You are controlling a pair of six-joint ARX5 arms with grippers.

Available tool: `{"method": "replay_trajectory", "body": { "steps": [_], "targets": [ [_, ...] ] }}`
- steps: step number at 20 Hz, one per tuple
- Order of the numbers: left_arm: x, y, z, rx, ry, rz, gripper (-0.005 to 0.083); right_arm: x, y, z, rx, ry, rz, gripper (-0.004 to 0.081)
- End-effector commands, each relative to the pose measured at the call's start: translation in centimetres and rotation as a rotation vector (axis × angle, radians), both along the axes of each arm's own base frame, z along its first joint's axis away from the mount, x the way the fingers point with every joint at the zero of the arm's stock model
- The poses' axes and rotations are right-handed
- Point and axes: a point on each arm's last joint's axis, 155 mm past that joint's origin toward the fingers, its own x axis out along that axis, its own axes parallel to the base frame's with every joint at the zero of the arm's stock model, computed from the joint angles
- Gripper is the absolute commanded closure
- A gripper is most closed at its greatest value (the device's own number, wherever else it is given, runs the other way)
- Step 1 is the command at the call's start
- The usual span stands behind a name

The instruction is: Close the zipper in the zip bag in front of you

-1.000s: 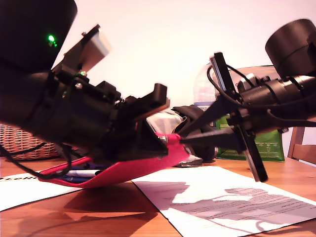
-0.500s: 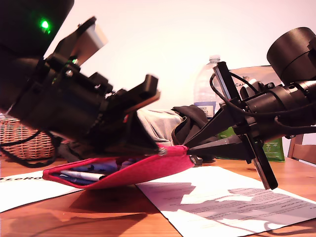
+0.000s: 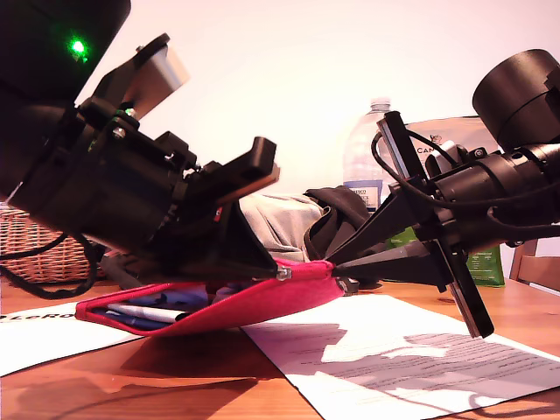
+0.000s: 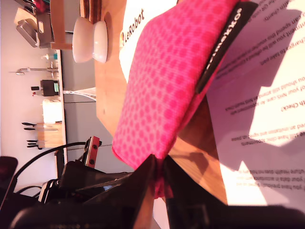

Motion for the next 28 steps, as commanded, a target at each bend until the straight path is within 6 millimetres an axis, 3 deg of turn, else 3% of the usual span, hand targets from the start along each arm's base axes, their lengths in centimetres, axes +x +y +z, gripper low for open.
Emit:
{"method": "replay_trajectory", "body": {
  "steps": [1, 8, 28],
  "targets": [
    [0.2, 0.6, -0.3, 0.016, 0.002, 0.014, 0.0797, 1.0, -0.6, -0.1, -0.013, -0.018, -0.027, 0.0781],
    [0.2, 0.7, -0.4, 0.02, 0.001, 0.015, 0.0797, 1.5, -1.3, -0.2, -0.016, -0.021, -0.049, 0.0781],
    [0.3, 2.8, -2.9, 0.145, 0.04, 0.029, 0.0797, 1.6, -2.8, -1.5, -0.066, -0.013, -0.059, 0.0781]
  ]
}}
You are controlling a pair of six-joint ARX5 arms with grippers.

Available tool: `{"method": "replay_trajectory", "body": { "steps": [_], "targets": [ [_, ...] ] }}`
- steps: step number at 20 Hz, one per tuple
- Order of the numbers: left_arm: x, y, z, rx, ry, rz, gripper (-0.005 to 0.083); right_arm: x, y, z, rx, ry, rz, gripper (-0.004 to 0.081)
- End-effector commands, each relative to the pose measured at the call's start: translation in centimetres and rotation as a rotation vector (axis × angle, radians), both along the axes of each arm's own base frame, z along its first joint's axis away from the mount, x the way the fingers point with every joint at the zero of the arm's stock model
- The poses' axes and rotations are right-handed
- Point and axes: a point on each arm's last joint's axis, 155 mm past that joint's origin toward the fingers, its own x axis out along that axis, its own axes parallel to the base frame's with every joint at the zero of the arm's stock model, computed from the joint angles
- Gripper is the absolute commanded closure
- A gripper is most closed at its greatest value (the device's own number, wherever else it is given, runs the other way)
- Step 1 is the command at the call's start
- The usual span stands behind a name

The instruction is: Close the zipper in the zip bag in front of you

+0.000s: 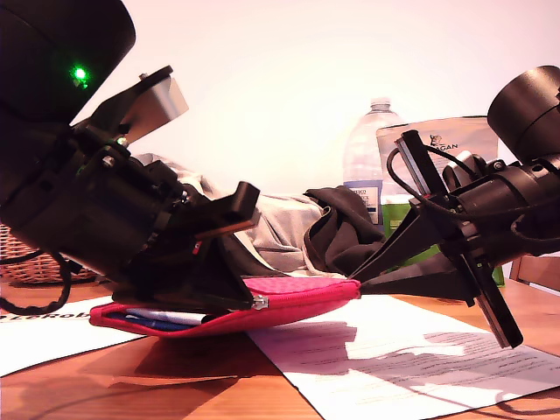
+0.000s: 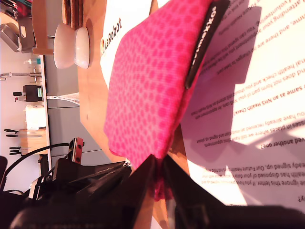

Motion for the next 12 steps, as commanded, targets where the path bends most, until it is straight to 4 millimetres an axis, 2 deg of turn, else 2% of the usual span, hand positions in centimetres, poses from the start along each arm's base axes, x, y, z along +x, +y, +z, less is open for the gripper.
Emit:
{"method": "replay_trajectory", "body": {
  "steps": [1, 12],
  "targets": [
    [-0.1, 1.2, -1.0, 0.037, 0.016, 0.018, 0.0797, 1.1, -0.8, -0.1, -0.013, -0.018, -0.037, 0.0781],
    [0.0, 2.4, -1.6, 0.109, 0.011, 0.015, 0.0797, 2.2, -2.4, -0.4, -0.031, -0.021, -0.086, 0.0781]
  ]
}}
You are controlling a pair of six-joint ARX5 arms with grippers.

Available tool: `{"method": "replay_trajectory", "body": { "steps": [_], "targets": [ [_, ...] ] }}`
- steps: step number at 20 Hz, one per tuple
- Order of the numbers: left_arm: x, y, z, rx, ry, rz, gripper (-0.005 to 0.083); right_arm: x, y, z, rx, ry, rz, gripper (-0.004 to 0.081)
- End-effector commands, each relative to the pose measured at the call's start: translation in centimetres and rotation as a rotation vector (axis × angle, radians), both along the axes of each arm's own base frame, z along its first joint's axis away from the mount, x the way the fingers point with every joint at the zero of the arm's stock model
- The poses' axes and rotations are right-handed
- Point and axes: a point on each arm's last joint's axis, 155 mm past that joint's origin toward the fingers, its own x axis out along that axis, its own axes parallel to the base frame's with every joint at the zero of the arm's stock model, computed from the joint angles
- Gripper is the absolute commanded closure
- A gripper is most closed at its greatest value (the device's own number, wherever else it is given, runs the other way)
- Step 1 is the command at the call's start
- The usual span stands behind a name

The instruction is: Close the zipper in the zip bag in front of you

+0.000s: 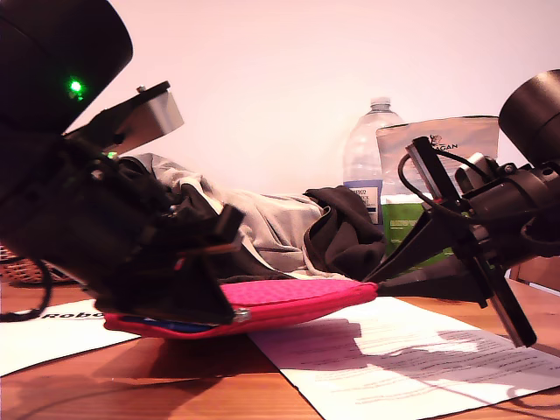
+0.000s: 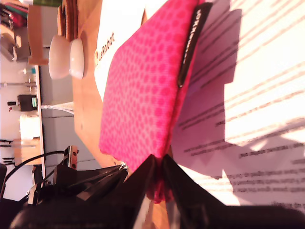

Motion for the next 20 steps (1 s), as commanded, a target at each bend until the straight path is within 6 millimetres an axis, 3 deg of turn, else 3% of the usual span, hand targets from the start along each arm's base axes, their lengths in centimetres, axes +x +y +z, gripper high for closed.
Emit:
{"method": "replay_trajectory", "body": {
  "steps": [1, 20],
  "targets": [
    [-0.1, 1.3, -0.6, 0.039, 0.006, 0.018, 0.0797, 1.2, -1.0, -0.1, -0.011, -0.013, -0.044, 0.0781],
    [0.5, 9.3, -0.6, 0.231, 0.051, 0.166, 0.0797, 1.4, -1.2, -0.1, -0.016, -0.014, -0.052, 0.0781]
  ]
}}
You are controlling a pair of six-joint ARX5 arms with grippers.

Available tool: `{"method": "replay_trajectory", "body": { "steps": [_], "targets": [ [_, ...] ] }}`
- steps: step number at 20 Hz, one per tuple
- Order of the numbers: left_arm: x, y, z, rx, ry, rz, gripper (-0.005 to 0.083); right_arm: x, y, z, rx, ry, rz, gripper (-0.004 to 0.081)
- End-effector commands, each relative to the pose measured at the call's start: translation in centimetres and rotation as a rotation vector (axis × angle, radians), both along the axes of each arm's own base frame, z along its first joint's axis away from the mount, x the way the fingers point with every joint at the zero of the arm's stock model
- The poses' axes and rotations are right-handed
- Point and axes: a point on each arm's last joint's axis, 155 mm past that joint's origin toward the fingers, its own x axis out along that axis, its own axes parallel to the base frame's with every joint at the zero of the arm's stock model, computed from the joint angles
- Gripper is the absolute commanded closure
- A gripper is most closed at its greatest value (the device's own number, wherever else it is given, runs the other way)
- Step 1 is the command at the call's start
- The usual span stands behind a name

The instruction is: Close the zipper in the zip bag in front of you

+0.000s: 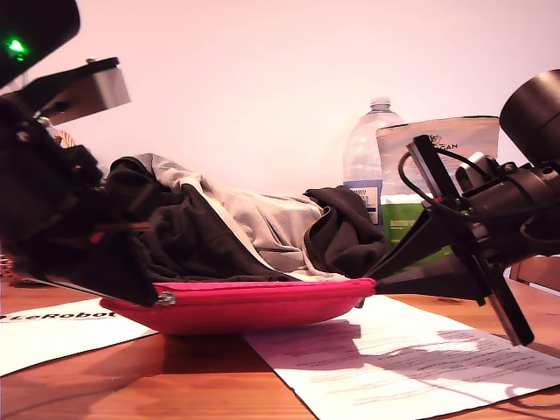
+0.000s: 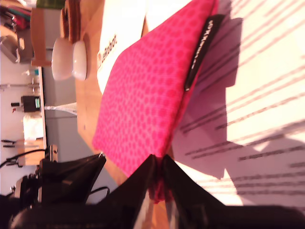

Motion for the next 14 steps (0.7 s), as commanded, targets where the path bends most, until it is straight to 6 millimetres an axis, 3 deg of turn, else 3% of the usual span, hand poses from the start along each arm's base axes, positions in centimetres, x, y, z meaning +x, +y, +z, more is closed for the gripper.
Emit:
{"method": "replay_trajectory", "body": {
  "steps": [1, 4, 14],
  "targets": [
    [0.0, 3.2, -1.9, 0.087, 0.035, 0.082, 0.0797, 1.4, -1.3, -0.2, -0.02, -0.012, -0.058, 0.0781],
    [0.1, 3.3, -1.6, 0.078, 0.032, 0.086, 0.0797, 1.4, -1.3, -0.2, -0.019, -0.011, -0.056, 0.078],
    [-0.7, -0.6, 0.0, -0.053, 0.017, -0.038, 0.0797, 0.3, 0.1, 0.0, -0.002, -0.004, -0.002, 0.0656]
  ]
}}
